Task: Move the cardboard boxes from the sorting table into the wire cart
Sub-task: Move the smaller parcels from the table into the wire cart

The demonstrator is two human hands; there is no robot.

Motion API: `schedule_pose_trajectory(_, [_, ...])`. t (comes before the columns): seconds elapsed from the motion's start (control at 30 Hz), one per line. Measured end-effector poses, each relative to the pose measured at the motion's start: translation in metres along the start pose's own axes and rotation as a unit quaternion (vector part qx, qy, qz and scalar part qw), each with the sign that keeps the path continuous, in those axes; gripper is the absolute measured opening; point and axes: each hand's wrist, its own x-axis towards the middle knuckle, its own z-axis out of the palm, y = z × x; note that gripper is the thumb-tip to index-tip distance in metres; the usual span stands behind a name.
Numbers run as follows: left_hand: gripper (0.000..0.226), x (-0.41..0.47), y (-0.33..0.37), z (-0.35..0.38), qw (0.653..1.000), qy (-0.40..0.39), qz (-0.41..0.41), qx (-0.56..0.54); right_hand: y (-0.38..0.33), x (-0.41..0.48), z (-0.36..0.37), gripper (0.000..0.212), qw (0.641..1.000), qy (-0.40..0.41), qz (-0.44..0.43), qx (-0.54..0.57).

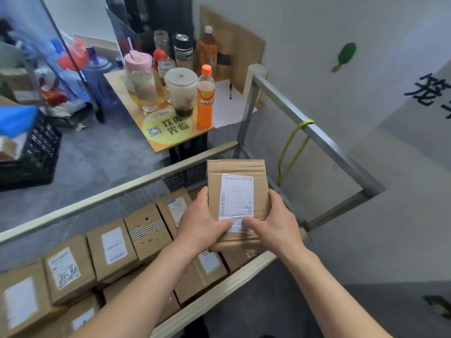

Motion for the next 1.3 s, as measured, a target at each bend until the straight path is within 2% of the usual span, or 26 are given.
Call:
schedule_pose_trajectory(0.1, [0.072, 0.016, -0.008, -0.002, 1.0, 0.006, -0.028, 0.001, -0.001, 0.025, 0.013, 0.077, 1.0, -0.016, 0.007, -0.009])
schedule_pose_trajectory(0.27, [0.076, 0.047, -0.029, 0.013, 0.996, 0.02, -0.081, 0.01, 0.012, 0.075, 0.036, 0.079, 0.998, -0.056, 0.012, -0.02])
schedule_pose_trajectory(0.5, [0.085, 0.114, -0.086, 0.077, 0.987, 0.025, -0.161, 0.006, 0.07, 0.157, 0.085, 0.088, 0.991, -0.117, 0.015, -0.062])
schedule_pose_trajectory(0.73, [0.078, 0.18, -0.157, 0.14, 0.972, 0.02, -0.234, 0.024, 0.13, 0.239, 0.154, 0.092, 0.982, -0.163, -0.003, -0.092])
schedule_pose_trajectory(0.93, [0.067, 0.239, -0.218, 0.158, 0.962, 0.03, -0.266, 0.05, 0.161, 0.303, 0.233, 0.088, 0.979, -0.183, -0.029, -0.082])
schedule_pose_trajectory(1.07, [0.066, 0.269, -0.251, 0.163, 0.956, 0.026, -0.283, 0.076, 0.177, 0.336, 0.277, 0.083, 0.975, -0.215, -0.013, -0.053])
schedule_pose_trajectory(1.2, [0.05, 0.283, -0.271, 0.17, 0.958, 0.024, -0.28, 0.063, 0.19, 0.357, 0.308, 0.08, 0.963, -0.264, 0.012, -0.055])
schedule_pose_trajectory(1.3, [0.049, 0.282, -0.277, 0.176, 0.961, 0.023, -0.269, 0.063, 0.194, 0.362, 0.318, 0.074, 0.961, -0.267, 0.016, -0.07])
